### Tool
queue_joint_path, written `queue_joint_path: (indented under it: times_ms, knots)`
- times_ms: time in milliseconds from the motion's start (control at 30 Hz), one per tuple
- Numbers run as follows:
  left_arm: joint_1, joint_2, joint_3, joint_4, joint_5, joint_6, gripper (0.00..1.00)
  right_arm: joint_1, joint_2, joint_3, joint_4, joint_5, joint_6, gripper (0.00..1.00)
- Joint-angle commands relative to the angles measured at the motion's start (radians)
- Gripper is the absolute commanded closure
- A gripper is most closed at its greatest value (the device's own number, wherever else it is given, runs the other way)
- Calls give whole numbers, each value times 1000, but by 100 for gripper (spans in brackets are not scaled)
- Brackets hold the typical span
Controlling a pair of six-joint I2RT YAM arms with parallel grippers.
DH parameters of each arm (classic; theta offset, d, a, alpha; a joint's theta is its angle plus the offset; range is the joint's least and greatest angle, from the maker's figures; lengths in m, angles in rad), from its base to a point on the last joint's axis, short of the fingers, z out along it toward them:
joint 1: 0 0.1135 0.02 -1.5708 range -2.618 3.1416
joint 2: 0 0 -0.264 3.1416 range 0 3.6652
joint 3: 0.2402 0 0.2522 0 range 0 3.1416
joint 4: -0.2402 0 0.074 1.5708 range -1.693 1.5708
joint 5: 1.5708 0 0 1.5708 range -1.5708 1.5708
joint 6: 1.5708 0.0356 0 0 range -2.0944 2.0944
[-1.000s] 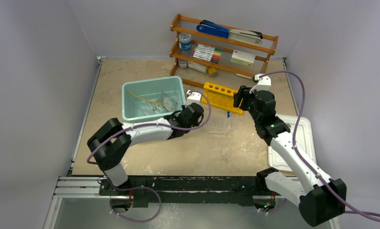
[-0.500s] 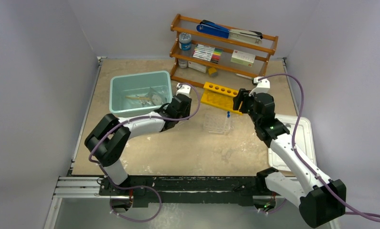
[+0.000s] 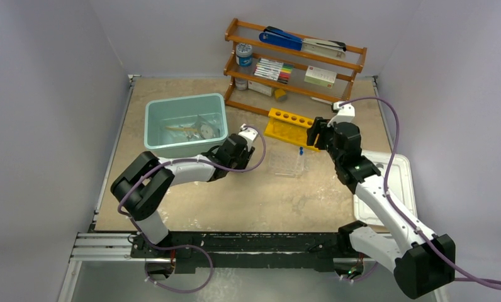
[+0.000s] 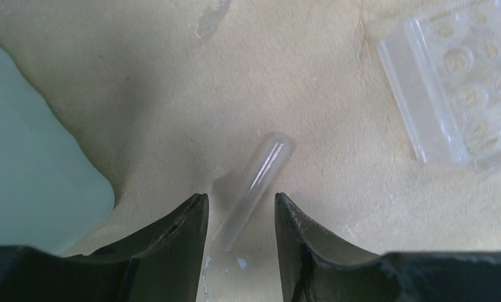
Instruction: Organize the chemistry lab equipment
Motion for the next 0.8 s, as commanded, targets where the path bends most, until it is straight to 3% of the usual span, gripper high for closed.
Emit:
queue_joint_path:
  times_ms: [0,233,533,667,767]
  knots:
    - [4,-22,-20,73,90,122,57,-1,10,9,39,-12,1,35]
    - [7,14,-19,61,136,135,58,-1,16,8,43,-11,3,35]
    - [22,58,-11,22,154,142,67,-1,23,11,43,-1,3,35]
    - [22,59,-2,-8,204,146,80,-1,27,12,50,-4,3,35]
    - [22,51,-3,-4,224,140,84,-1,29,15,50,-7,3,35]
